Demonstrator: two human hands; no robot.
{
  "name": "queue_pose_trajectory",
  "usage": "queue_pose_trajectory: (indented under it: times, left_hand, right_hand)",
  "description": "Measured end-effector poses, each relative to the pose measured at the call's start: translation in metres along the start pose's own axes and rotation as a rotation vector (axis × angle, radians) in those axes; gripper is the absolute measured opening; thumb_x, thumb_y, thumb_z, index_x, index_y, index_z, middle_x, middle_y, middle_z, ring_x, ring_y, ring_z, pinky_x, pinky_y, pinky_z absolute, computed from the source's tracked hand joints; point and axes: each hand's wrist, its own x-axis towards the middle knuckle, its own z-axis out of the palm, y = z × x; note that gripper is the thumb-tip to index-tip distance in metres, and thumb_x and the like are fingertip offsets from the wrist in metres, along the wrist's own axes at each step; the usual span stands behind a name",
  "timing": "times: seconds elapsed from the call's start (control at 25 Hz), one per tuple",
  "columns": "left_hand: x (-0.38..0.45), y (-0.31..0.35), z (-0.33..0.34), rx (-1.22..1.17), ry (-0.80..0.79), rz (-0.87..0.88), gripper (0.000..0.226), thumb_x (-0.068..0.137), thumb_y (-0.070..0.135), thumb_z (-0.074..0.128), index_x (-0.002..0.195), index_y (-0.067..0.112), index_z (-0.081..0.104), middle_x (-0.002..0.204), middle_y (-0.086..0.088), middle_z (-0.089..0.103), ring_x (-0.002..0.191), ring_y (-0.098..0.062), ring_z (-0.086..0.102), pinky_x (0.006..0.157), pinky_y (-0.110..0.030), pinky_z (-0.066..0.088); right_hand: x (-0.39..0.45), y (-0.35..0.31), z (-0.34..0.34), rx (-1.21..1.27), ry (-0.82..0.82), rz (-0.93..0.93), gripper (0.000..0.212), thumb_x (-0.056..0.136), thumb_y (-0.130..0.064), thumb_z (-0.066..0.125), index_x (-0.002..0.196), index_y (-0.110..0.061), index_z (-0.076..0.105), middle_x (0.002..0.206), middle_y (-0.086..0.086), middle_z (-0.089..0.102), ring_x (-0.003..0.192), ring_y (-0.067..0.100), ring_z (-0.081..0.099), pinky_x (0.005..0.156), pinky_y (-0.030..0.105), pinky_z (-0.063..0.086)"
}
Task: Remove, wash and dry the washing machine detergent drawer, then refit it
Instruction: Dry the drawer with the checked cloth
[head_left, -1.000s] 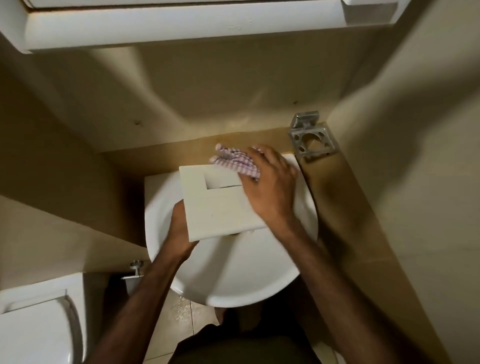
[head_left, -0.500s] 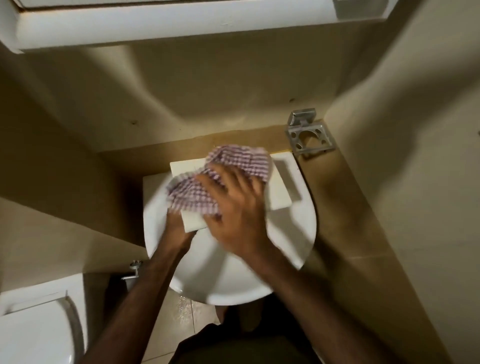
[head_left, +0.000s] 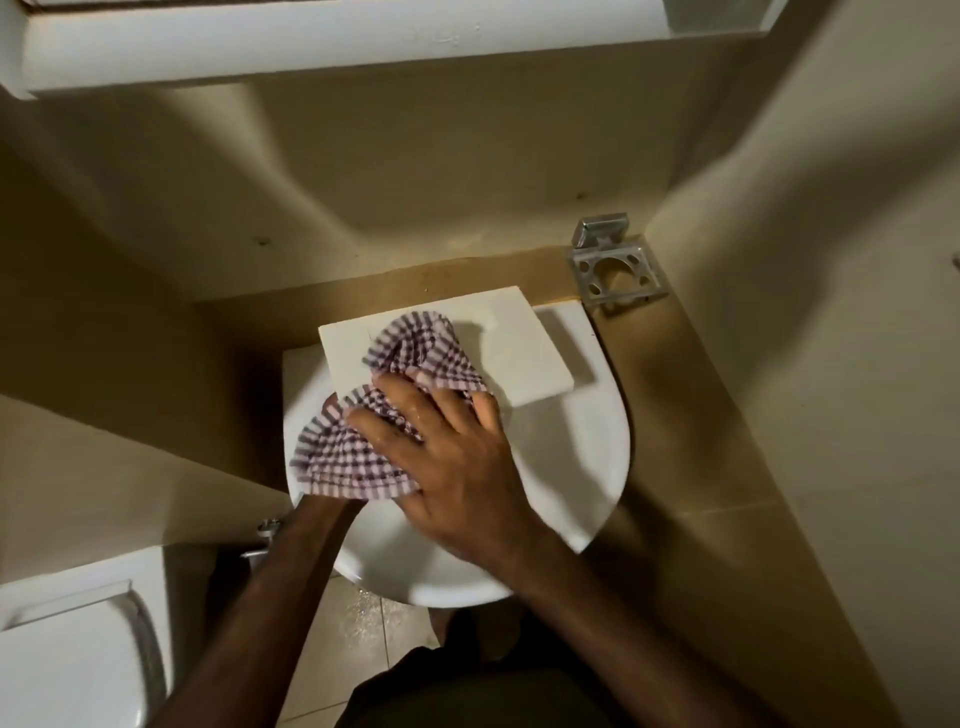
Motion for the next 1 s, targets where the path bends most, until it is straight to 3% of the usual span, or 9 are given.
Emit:
queue_pose_trajectory:
  times: [0.08,0.16,0.24,0.36,0.44,0.52,0.56,0.68,1.0]
  left_hand:
    - [0.005,-0.002,-0.021,-0.176,-0.171,-0.106,0.035,0.099,0.034,0.059,0.13,0.02,0.067,0.138,-0.01,0.064,0.133,-0.029,0.057,0.111,-0.057,0.043]
    - [0.001,-0.017,-0.035,-0.341,-0.251,-0.055,0.023,0.069,0.036,0.081,0.091,0.031,0.083,0.091,0.008,0.079,0.087,-0.007,0.074,0.078,-0.027,0.06]
    - [0.011,-0.021,-0.056,-0.455,-0.218,-0.017,0.018,0.063,0.03,0.077,0.079,0.034,0.081,0.078,0.012,0.076,0.073,-0.001,0.071,0.065,-0.021,0.058]
    - [0.012,-0.02,-0.043,-0.276,-0.253,0.066,0.029,0.071,0.007,0.074,0.076,0.035,0.077,0.07,0.013,0.072,0.06,0.002,0.066,0.053,-0.017,0.053]
    - [0.009,-0.024,-0.045,-0.188,-0.246,0.009,0.028,0.083,0.013,0.08,0.088,0.04,0.073,0.071,0.022,0.071,0.064,0.014,0.064,0.056,-0.004,0.048]
    - [0.007,-0.03,-0.056,-0.03,-0.257,-0.069,0.052,0.051,0.067,0.091,0.08,0.034,0.064,0.057,0.037,0.062,0.065,0.027,0.057,0.064,0.002,0.045]
    - [0.005,-0.029,-0.059,-0.017,-0.255,-0.071,0.062,0.045,0.069,0.091,0.083,0.029,0.062,0.055,0.035,0.063,0.063,0.022,0.06,0.062,0.0,0.047]
    - [0.017,-0.032,-0.059,-0.257,-0.236,-0.039,0.017,0.073,0.013,0.069,0.082,0.026,0.076,0.073,0.017,0.074,0.07,0.004,0.068,0.065,-0.016,0.056]
    - [0.012,-0.027,-0.055,-0.268,-0.297,0.002,0.012,0.066,0.024,0.073,0.078,0.022,0.076,0.071,0.013,0.073,0.064,0.002,0.065,0.06,-0.016,0.054]
  right_hand:
    - [-0.004,0.036,-0.005,-0.068,0.028,0.017,0.056,0.092,-0.04,0.058,0.145,-0.026,0.063,0.152,0.006,0.057,0.134,0.032,0.055,0.109,0.05,0.039]
    - [0.004,0.086,-0.011,-0.074,0.073,0.348,0.059,0.088,-0.043,0.053,0.144,-0.026,0.063,0.15,0.006,0.058,0.133,0.032,0.055,0.109,0.057,0.042]
    - [0.021,0.112,-0.014,-0.016,0.055,0.526,0.063,0.088,-0.048,0.045,0.145,-0.026,0.062,0.152,0.004,0.056,0.135,0.03,0.055,0.107,0.057,0.044]
    - [0.055,0.062,0.004,-0.024,0.049,0.357,0.06,0.091,-0.049,0.046,0.145,-0.029,0.063,0.151,0.003,0.057,0.136,0.029,0.054,0.107,0.051,0.041]
    - [0.059,0.016,0.01,0.027,0.042,0.134,0.054,0.094,-0.042,0.052,0.144,-0.027,0.065,0.149,0.004,0.06,0.137,0.029,0.053,0.11,0.048,0.038]
    - [0.046,0.01,0.008,0.013,-0.017,-0.028,0.054,0.093,-0.038,0.055,0.145,-0.026,0.063,0.149,0.004,0.06,0.136,0.028,0.053,0.112,0.046,0.035]
    - [0.04,0.028,0.006,0.003,-0.02,-0.014,0.055,0.092,-0.04,0.054,0.145,-0.026,0.063,0.149,0.003,0.06,0.135,0.027,0.054,0.112,0.047,0.037]
    - [0.031,0.095,-0.005,0.003,0.033,0.329,0.058,0.088,-0.046,0.05,0.139,-0.026,0.068,0.138,-0.001,0.067,0.124,0.027,0.061,0.103,0.056,0.046]
    - [0.053,0.08,-0.008,0.098,-0.074,0.314,0.046,0.092,-0.055,0.055,0.12,-0.025,0.075,0.118,-0.005,0.072,0.113,0.02,0.055,0.098,0.039,0.04]
